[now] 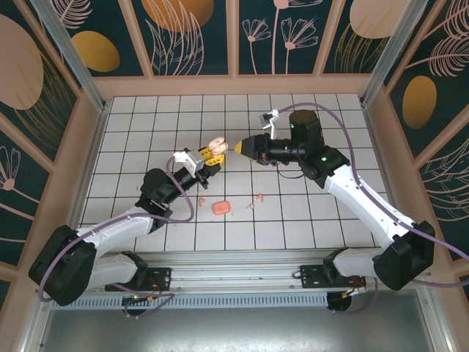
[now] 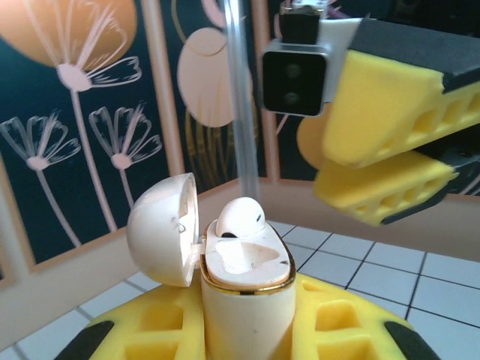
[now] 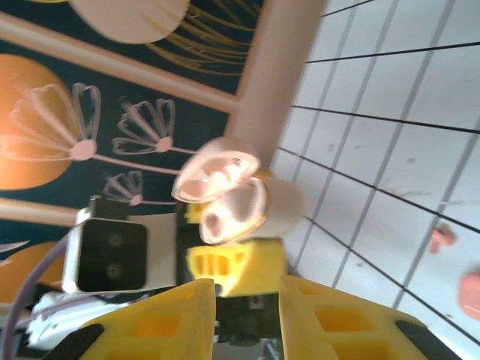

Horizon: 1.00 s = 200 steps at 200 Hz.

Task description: Insert the wireless bluetooth earbuds into the charging case

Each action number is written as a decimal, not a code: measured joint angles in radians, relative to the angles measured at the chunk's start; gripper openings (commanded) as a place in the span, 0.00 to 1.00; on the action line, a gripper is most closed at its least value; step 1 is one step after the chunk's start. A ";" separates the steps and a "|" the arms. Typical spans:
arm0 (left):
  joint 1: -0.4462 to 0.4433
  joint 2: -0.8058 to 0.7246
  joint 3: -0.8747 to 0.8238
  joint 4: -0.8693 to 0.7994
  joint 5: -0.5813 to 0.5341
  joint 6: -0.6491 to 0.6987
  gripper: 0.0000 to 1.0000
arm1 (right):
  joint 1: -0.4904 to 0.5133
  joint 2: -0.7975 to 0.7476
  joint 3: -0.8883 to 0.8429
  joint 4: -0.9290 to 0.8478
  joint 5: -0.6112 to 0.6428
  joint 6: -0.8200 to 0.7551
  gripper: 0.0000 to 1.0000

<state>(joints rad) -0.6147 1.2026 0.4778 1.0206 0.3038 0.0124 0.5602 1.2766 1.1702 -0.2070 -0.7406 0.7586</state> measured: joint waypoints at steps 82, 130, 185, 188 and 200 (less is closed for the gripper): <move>0.012 -0.111 -0.174 -0.135 -0.278 -0.157 0.12 | 0.019 0.013 -0.101 -0.344 0.294 0.107 0.34; 0.013 -0.154 -0.253 -0.149 -0.373 -0.268 0.11 | 0.117 0.026 -0.259 -0.404 0.386 0.370 0.40; 0.013 -0.183 -0.293 -0.152 -0.417 -0.325 0.12 | 0.167 0.198 -0.258 -0.400 0.420 0.471 0.44; 0.013 -0.187 -0.293 -0.151 -0.418 -0.325 0.12 | 0.167 0.204 -0.257 -0.401 0.422 0.472 0.44; 0.013 -0.206 -0.293 -0.155 -0.425 -0.325 0.12 | 0.167 0.230 -0.246 -0.402 0.430 0.478 0.44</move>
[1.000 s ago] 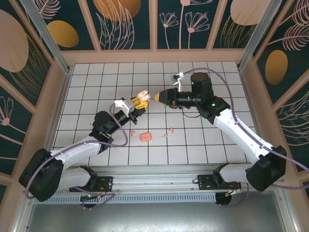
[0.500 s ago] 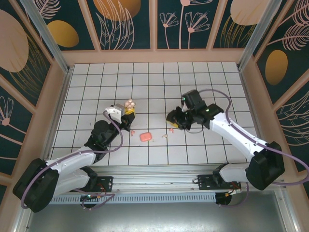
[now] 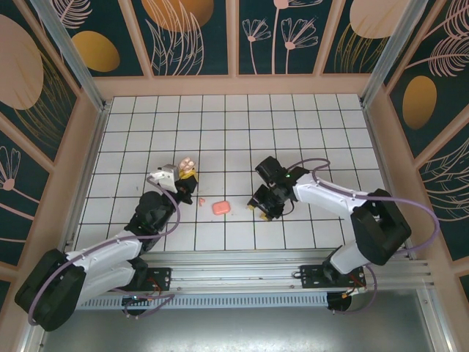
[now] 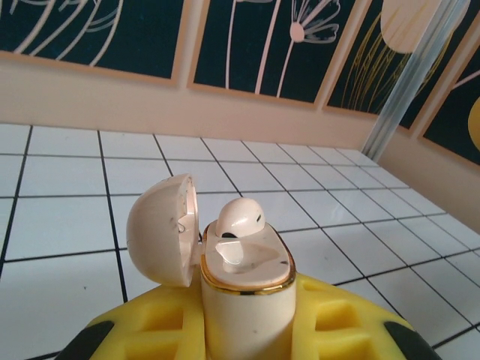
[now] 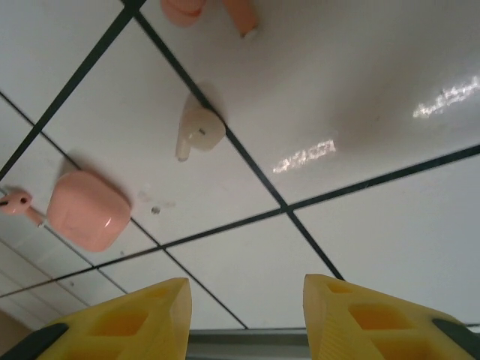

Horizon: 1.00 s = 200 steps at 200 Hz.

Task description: Insert the wireless bluetooth earbuds into the charging case

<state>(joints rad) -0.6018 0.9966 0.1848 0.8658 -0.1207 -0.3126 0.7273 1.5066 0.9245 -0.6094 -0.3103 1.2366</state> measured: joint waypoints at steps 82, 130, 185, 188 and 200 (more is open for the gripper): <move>0.000 -0.090 -0.032 -0.043 -0.019 0.019 0.12 | 0.000 0.138 0.085 0.022 0.024 0.002 0.42; 0.000 -0.093 -0.046 -0.056 -0.019 0.019 0.12 | 0.000 0.177 0.092 0.040 0.025 0.004 0.40; 0.000 -0.094 -0.049 -0.056 -0.019 0.019 0.13 | 0.000 0.229 0.111 0.045 0.027 0.001 0.36; 0.000 -0.094 -0.049 -0.056 -0.019 0.019 0.13 | 0.000 0.231 0.114 0.045 0.029 0.001 0.36; 0.000 -0.094 -0.049 -0.056 -0.019 0.019 0.13 | 0.000 0.243 0.130 0.045 0.032 -0.003 0.36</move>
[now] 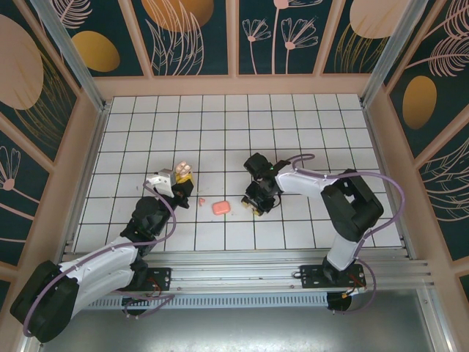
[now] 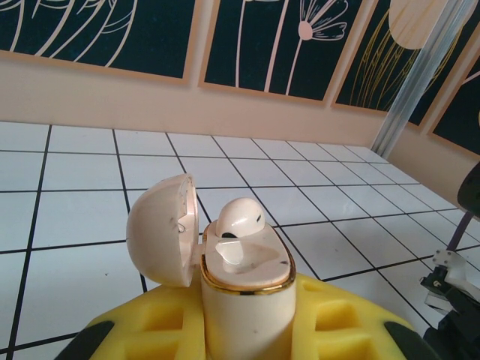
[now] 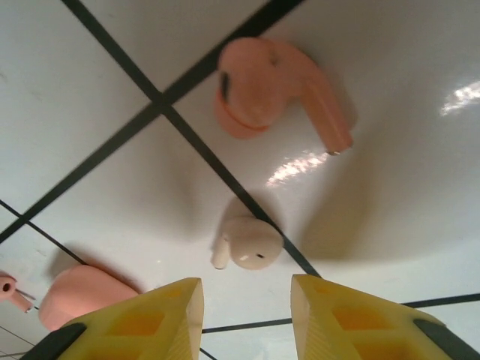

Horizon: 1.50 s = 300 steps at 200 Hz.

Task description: Insert the wireless bluetooth earbuds into the charging case

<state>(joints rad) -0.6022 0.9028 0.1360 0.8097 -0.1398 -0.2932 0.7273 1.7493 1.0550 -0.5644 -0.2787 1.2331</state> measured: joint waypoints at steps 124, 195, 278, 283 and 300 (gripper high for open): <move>0.000 -0.012 0.000 0.000 0.000 0.012 0.13 | -0.001 0.033 0.133 -0.109 0.046 -0.083 0.42; 0.000 -0.012 0.000 -0.003 0.000 0.012 0.13 | -0.005 0.022 0.109 -0.113 0.042 -0.075 0.40; 0.000 -0.012 0.000 -0.004 0.000 0.017 0.13 | -0.013 0.090 0.116 -0.100 0.028 -0.076 0.37; 0.000 -0.012 0.000 -0.005 0.000 0.019 0.13 | -0.013 0.093 0.118 -0.097 0.026 -0.076 0.37; 0.000 -0.012 0.000 -0.008 0.000 0.019 0.13 | -0.013 0.104 0.128 -0.095 0.023 -0.080 0.36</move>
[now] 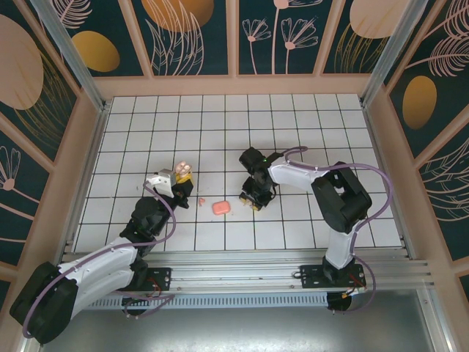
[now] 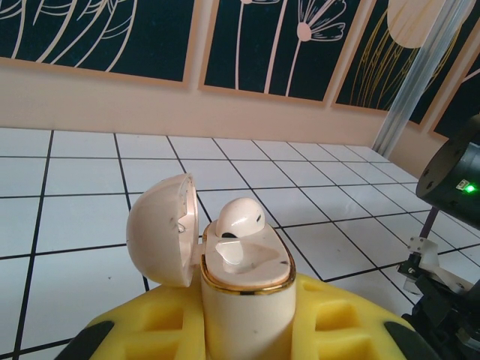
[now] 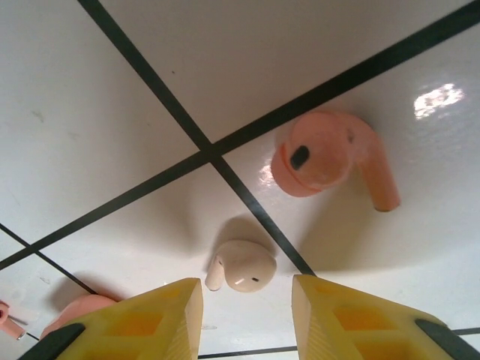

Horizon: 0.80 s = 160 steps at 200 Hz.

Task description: Insert the wireless bluetooth earbuds into the charging case

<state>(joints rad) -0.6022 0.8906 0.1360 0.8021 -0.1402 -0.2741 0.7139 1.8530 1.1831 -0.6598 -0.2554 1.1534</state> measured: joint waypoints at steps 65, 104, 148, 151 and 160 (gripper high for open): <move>0.000 -0.001 0.000 -0.007 0.000 0.000 0.13 | -0.006 0.015 0.010 0.001 0.001 -0.023 0.31; 0.000 0.000 0.000 -0.006 0.000 0.000 0.13 | -0.008 0.024 0.038 -0.006 0.008 -0.045 0.29; 0.000 0.000 0.000 -0.006 0.000 0.004 0.13 | -0.007 0.041 0.051 -0.023 0.013 -0.075 0.30; 0.000 0.000 0.000 -0.007 0.000 0.004 0.13 | -0.007 0.042 0.052 -0.024 0.013 -0.075 0.30; 0.000 0.000 0.000 -0.006 0.000 0.007 0.13 | -0.007 0.047 0.055 -0.026 0.013 -0.077 0.29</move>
<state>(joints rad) -0.6022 0.8902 0.1360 0.7956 -0.1406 -0.2668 0.7067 1.8999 1.2377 -0.6857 -0.2428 1.0760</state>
